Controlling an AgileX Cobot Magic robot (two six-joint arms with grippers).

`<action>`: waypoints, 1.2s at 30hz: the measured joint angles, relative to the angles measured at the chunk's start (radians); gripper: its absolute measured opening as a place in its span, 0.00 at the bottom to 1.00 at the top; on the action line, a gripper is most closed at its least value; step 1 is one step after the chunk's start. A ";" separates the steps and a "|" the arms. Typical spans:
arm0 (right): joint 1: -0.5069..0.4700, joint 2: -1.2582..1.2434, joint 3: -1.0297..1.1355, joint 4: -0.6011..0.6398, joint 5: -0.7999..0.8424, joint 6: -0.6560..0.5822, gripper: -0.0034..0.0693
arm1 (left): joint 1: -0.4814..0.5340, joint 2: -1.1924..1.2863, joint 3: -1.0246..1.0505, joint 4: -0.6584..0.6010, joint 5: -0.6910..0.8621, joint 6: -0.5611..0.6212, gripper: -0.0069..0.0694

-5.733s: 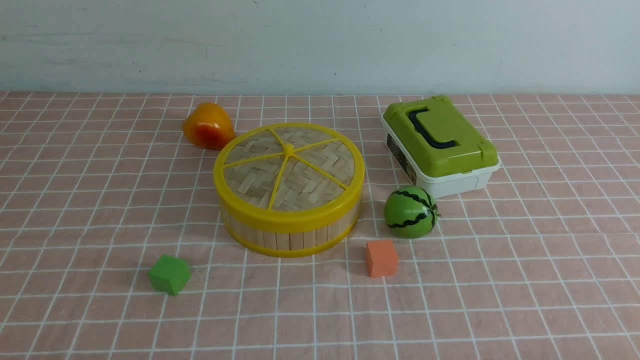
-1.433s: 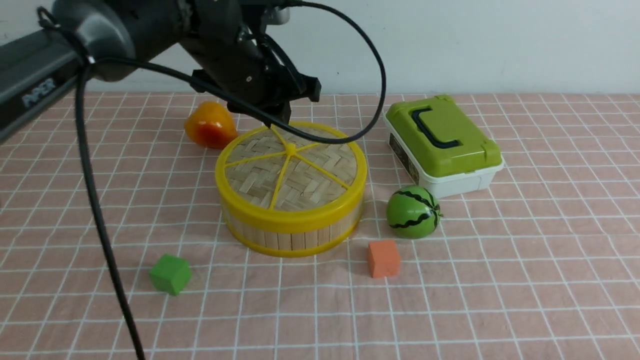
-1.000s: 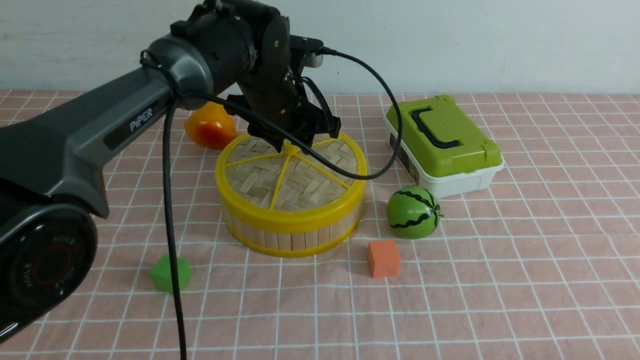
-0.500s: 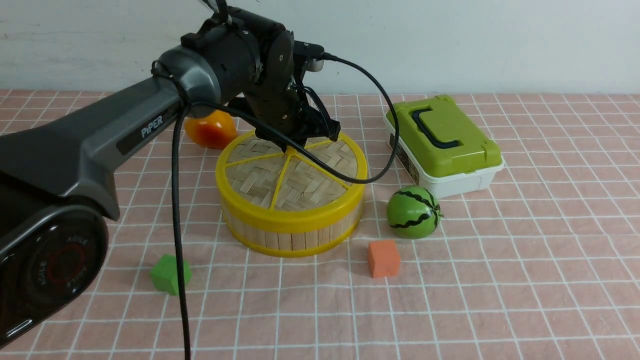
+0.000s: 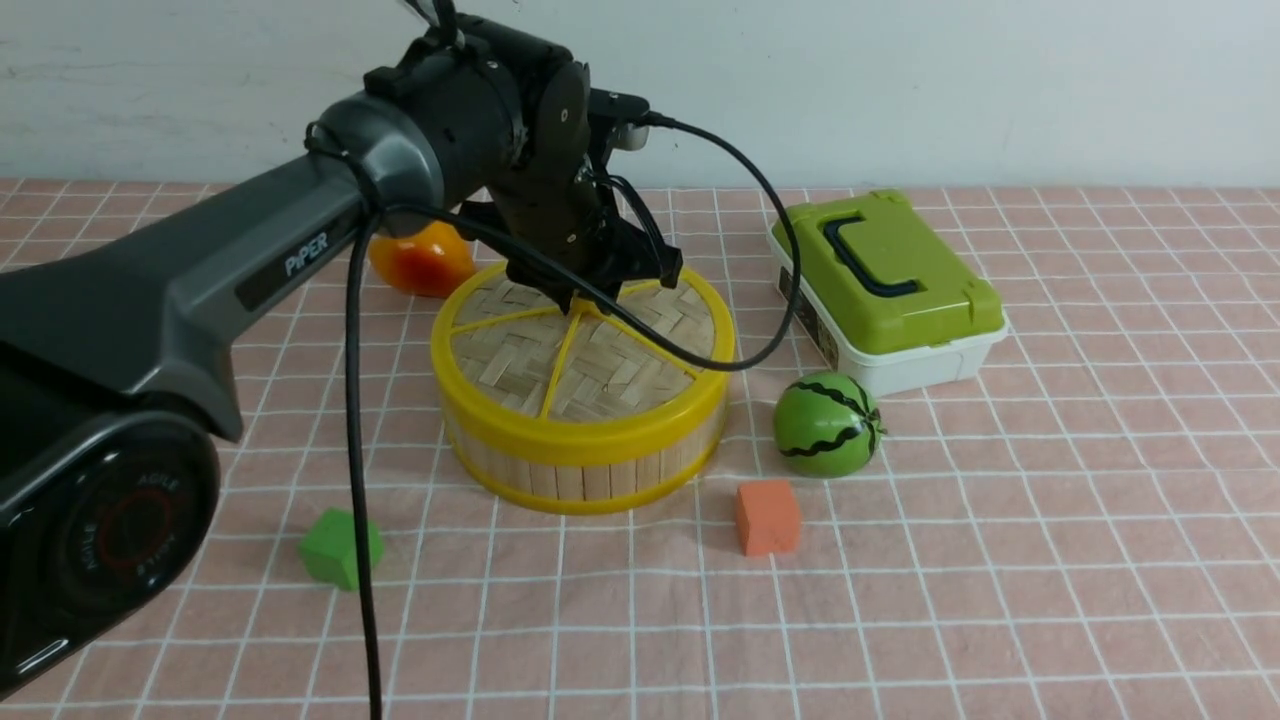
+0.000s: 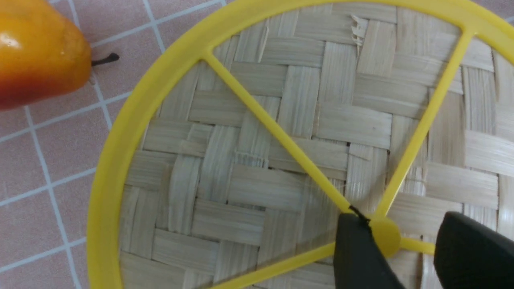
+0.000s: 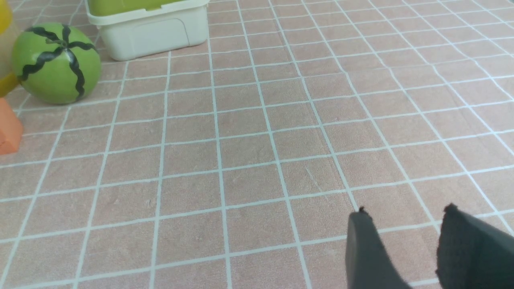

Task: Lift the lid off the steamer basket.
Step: Use the left arm to lift the lid of the steamer, then use the left arm to place the steamer lid on the table

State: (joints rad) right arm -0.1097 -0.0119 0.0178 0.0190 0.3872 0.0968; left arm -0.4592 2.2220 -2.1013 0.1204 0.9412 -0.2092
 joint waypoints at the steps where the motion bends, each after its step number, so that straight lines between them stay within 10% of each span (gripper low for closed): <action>1: 0.000 0.000 0.000 0.000 0.000 0.000 0.38 | 0.000 0.002 0.000 0.000 0.000 -0.004 0.45; 9: 0.000 0.000 0.000 0.000 0.000 0.000 0.38 | 0.000 0.011 -0.002 0.009 0.000 -0.035 0.41; 14: 0.000 0.000 0.000 0.000 0.000 0.000 0.38 | 0.000 0.011 -0.013 0.025 0.008 -0.066 0.22; 28: 0.000 0.000 0.000 0.000 0.000 0.000 0.38 | 0.001 -0.154 -0.179 0.120 0.131 -0.035 0.23; 36: 0.000 0.000 0.000 0.000 0.000 0.000 0.38 | 0.162 -0.373 -0.121 0.155 0.228 -0.026 0.23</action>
State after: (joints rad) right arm -0.1097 -0.0119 0.0178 0.0190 0.3872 0.0968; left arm -0.2971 1.8485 -2.2226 0.2750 1.1697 -0.2354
